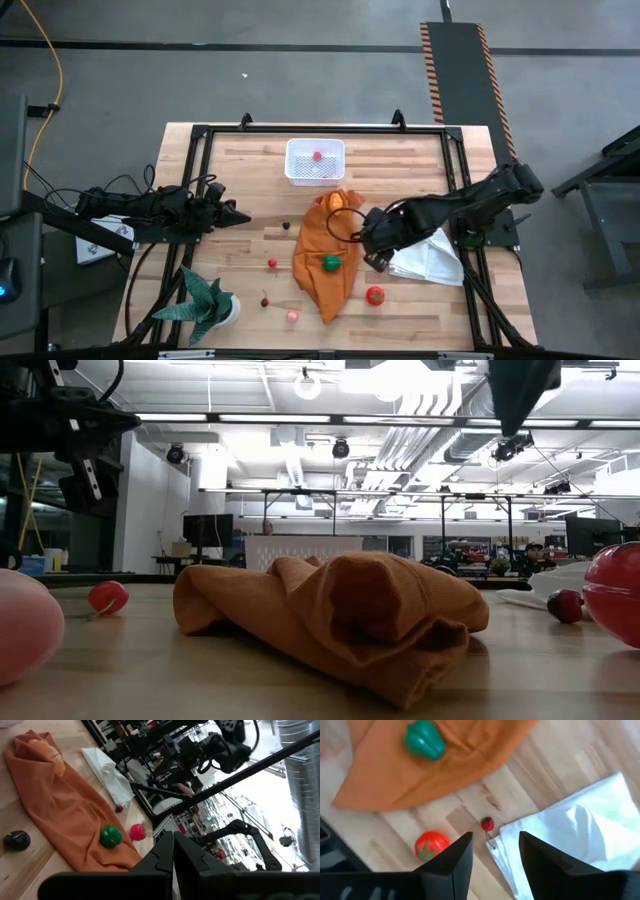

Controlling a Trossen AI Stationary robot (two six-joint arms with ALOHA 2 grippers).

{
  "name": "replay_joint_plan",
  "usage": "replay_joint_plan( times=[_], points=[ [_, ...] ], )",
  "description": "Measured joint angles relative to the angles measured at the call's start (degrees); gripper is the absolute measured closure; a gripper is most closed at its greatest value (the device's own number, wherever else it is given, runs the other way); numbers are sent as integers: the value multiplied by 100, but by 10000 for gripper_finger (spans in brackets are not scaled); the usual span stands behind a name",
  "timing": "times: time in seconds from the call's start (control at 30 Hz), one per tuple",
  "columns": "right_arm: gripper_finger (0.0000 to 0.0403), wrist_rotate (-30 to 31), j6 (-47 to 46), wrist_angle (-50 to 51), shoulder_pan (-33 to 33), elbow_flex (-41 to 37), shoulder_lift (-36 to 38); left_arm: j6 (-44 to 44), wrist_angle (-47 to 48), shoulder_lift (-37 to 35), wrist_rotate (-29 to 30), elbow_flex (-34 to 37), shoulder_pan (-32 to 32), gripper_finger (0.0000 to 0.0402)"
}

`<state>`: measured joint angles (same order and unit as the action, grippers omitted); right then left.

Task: Pick and placing Produce into tupperware
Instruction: Put the right red cherry into the white basket

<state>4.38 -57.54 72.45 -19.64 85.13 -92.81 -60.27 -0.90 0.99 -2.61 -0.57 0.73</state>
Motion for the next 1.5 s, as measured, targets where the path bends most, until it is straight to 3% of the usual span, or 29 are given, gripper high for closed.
replay_joint_plan(
  times=[0.23, 0.6, 0.97, 1.5],
  points=[
    [254, 132, -1177, 349, -37, 436, -576, 0, -5, 0, 2, -1, -2, 401],
    [253, -393, -2939, -246, 11, -294, -731, 2, -10, 0, 0, -1, -2, 401],
    [253, -531, -3750, -1144, -33, -936, -731, 153, -62, -2, -237, -1, 0, 401],
    [253, -800, -4017, -1916, -297, -1675, -730, 216, -60, -2, -238, -1, 0, 401]
  ],
)
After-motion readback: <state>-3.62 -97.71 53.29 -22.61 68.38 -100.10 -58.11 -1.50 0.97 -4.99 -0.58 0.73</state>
